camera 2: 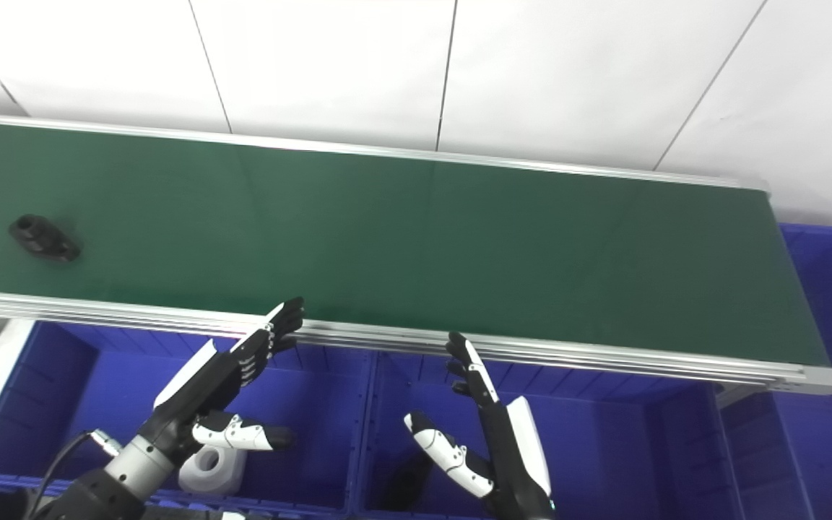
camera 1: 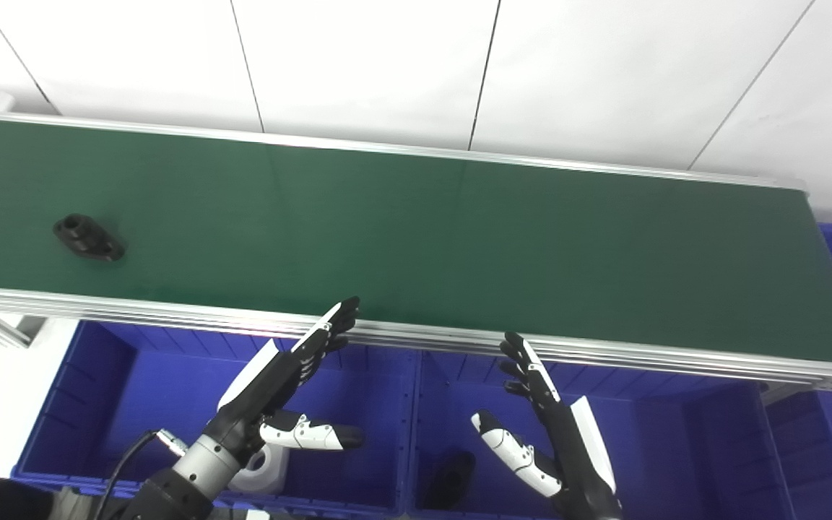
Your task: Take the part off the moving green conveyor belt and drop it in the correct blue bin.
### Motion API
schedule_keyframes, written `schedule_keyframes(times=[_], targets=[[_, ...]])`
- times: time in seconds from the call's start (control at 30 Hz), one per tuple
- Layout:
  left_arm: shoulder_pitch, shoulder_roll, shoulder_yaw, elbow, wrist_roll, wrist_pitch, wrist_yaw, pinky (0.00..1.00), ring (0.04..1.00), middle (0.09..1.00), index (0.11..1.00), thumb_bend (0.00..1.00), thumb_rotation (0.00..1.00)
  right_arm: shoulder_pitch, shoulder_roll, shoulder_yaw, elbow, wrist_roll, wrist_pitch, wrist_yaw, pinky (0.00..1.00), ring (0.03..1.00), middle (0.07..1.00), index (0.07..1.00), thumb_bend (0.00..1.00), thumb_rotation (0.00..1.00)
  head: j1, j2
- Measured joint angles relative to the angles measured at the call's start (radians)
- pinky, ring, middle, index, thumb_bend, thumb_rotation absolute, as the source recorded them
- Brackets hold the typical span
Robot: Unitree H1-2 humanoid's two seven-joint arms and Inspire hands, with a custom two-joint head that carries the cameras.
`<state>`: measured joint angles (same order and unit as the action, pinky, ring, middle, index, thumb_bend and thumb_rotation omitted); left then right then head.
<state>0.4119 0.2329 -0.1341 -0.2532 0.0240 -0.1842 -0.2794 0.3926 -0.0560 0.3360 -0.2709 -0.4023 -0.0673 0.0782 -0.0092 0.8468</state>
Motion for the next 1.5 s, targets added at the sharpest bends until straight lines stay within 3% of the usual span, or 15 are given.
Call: schedule_keyframes(times=[0.7,0.8,0.83,0.9,0.97,1.03,1.1,1.17,1.5], targets=[[0.0,0.001,0.0,0.001,0.0,0.006,-0.001,0.95,1.0,1.0,1.0,0.74,0.46,0.0,0.001,0.001,0.0,-0.001,0.0,0.0,0.81,0.884,0.931,0.966,0.68,0.73,0.0,-0.002],[0.0,0.001,0.0,0.003,0.0,0.005,-0.001,0.95,1.0,1.0,1.0,0.74,0.47,0.0,0.001,0.002,0.001,-0.001,0.0,-0.001,0.81,0.883,0.931,0.965,0.68,0.73,0.027,-0.043],[0.0,0.001,-0.001,0.007,0.0,0.004,-0.001,0.94,1.0,1.0,1.0,0.74,0.45,0.0,0.001,0.002,0.002,-0.001,0.0,-0.002,0.82,0.887,0.93,0.964,0.67,0.71,0.072,-0.064],[0.0,0.001,-0.004,0.019,0.0,0.0,-0.001,0.93,1.0,1.0,1.0,0.74,0.44,0.001,-0.001,0.001,0.012,0.003,-0.001,-0.003,0.82,0.891,0.933,0.968,0.66,0.7,0.095,-0.075],[0.003,-0.002,-0.009,0.034,0.001,-0.004,-0.001,0.92,0.997,1.0,1.0,0.76,0.44,0.001,-0.01,0.0,0.03,0.014,-0.002,-0.003,0.83,0.897,0.94,0.979,0.65,0.72,0.182,-0.109],[0.008,-0.011,-0.016,0.041,0.007,-0.008,0.002,0.89,0.987,1.0,1.0,0.77,0.44,0.001,-0.028,-0.003,0.048,0.029,-0.018,-0.003,0.84,0.907,0.945,0.988,0.62,0.73,0.322,-0.172],[0.01,-0.024,-0.027,0.058,0.026,-0.016,0.007,0.87,0.982,1.0,1.0,0.78,0.44,-0.001,-0.048,-0.008,0.074,0.048,-0.049,-0.004,0.85,0.911,0.948,0.994,0.6,0.74,0.322,-0.172],[0.013,-0.037,-0.04,0.066,0.042,-0.017,0.009,0.87,0.984,1.0,1.0,0.78,0.45,-0.003,-0.06,-0.017,0.097,0.063,-0.073,-0.011,0.86,0.915,0.957,0.999,0.58,0.75,0.379,-0.219],[0.001,-0.077,-0.057,0.13,0.057,-0.07,0.035,0.86,0.973,1.0,1.0,0.76,0.41,-0.027,-0.057,-0.018,0.157,0.058,-0.135,-0.036,0.85,0.921,0.958,1.0,0.53,0.79,0.376,-0.268]])
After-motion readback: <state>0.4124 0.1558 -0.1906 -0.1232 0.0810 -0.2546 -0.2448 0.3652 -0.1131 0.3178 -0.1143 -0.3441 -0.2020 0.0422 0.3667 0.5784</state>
